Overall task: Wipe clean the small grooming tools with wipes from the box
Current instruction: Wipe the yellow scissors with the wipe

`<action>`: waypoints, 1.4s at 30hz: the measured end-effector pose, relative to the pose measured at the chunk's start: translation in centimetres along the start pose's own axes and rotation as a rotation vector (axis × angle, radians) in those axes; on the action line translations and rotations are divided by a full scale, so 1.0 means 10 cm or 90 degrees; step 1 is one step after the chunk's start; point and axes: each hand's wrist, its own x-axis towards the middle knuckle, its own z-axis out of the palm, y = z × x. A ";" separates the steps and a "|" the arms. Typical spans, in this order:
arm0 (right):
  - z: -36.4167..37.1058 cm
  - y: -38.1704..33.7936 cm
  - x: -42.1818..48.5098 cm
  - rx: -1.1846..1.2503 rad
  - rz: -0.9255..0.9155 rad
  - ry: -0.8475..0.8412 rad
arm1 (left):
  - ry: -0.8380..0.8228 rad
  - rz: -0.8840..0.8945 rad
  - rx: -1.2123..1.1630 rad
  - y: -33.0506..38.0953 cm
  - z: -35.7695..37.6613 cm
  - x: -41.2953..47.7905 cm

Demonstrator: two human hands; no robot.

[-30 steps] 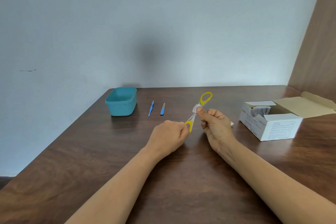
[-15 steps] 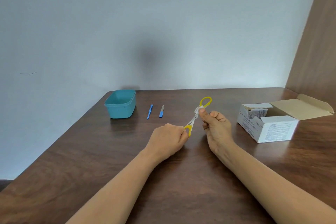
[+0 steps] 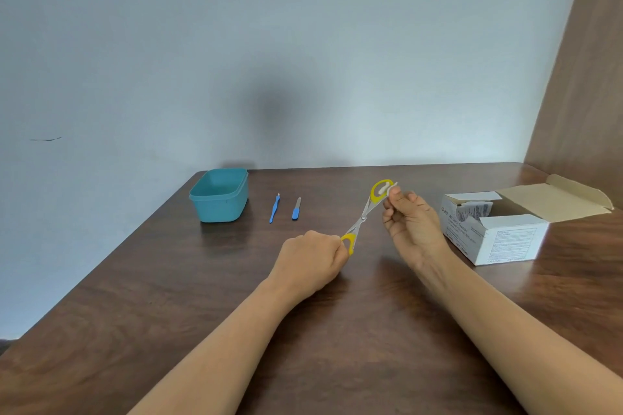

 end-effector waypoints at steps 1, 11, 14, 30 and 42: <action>0.00 -0.01 0.00 -0.003 0.002 -0.020 | -0.002 -0.004 0.001 0.00 0.00 0.00; 0.06 0.01 -0.01 -0.008 -0.081 -0.046 | -0.023 -0.077 -0.159 -0.01 0.00 -0.01; 0.04 0.02 0.00 -0.002 -0.085 -0.056 | -0.014 -0.097 -0.210 0.00 -0.02 -0.01; 0.11 0.10 -0.19 -0.154 0.005 -0.145 | 0.055 -0.226 -0.364 -0.09 -0.02 0.05; 0.09 0.18 -0.28 -0.384 0.039 -0.190 | 0.094 -0.220 -0.362 -0.10 0.00 0.05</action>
